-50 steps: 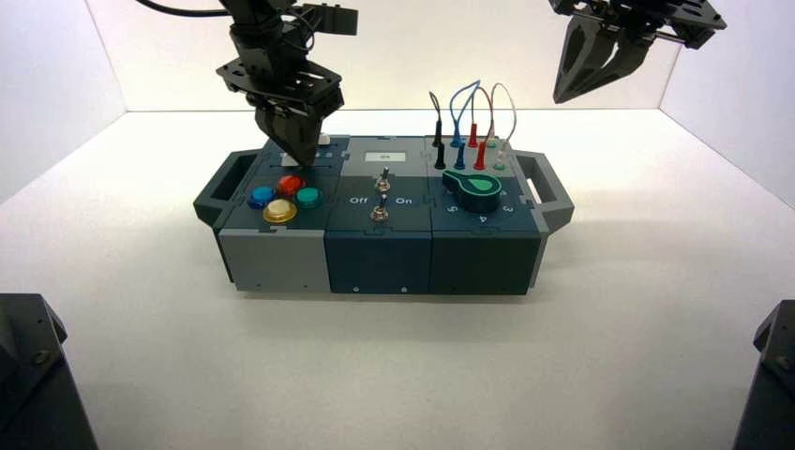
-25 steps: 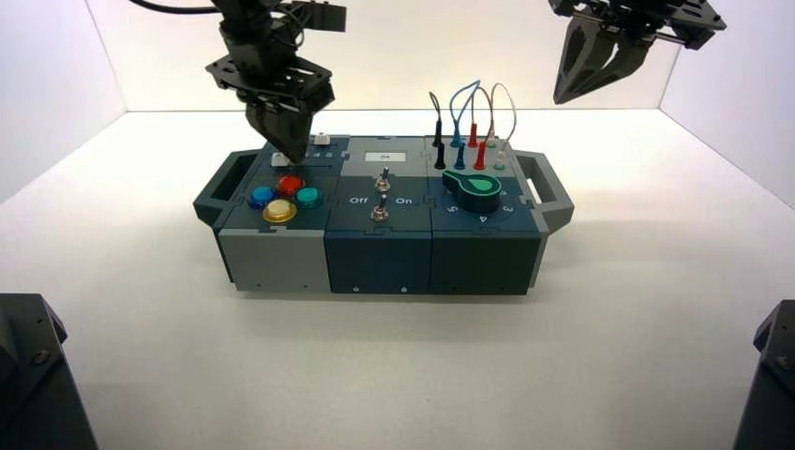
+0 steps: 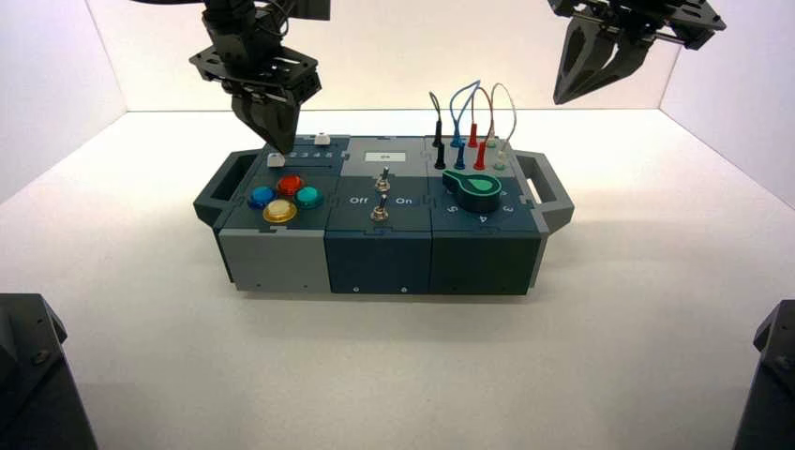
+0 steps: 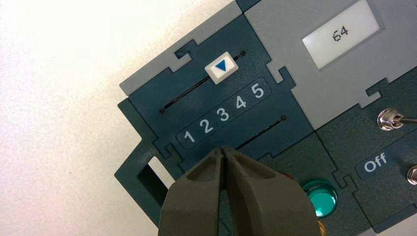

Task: Move the bottom slider to position 1.

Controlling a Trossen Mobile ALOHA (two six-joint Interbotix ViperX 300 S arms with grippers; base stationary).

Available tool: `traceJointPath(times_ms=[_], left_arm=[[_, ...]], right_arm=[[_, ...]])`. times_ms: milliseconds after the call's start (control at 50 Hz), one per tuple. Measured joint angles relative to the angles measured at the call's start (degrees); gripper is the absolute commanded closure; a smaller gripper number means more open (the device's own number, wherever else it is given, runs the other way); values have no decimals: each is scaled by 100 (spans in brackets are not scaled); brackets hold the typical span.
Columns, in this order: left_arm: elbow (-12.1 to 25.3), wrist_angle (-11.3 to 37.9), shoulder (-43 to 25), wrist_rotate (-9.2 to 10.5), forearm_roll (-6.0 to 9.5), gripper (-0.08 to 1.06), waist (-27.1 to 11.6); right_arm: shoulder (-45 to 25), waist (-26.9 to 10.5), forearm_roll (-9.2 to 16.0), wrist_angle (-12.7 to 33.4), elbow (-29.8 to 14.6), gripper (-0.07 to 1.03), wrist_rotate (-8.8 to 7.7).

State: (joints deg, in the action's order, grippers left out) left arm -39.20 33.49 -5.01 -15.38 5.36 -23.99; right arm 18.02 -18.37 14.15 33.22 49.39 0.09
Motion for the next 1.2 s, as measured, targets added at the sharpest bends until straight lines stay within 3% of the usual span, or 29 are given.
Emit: traceJointPath(times_ms=[380, 640, 880, 1040, 1200], left_arm=[[-35, -9, 62, 0, 0, 101, 0], [-9, 44, 475, 0, 35, 101, 0], [-26, 0, 1072, 132, 185, 101, 0], [-167, -18, 1380, 211, 185, 101, 0], [-343, -35, 1547, 246, 185, 101, 0]], right_arm=[[0, 0, -18, 26, 0, 99, -9], [123, -9, -18, 53, 53, 99, -35], [404, -439, -18, 53, 44, 99, -149], [422, -782, -18, -9, 0, 98, -158], [422, -870, -18, -44, -35, 98, -167]])
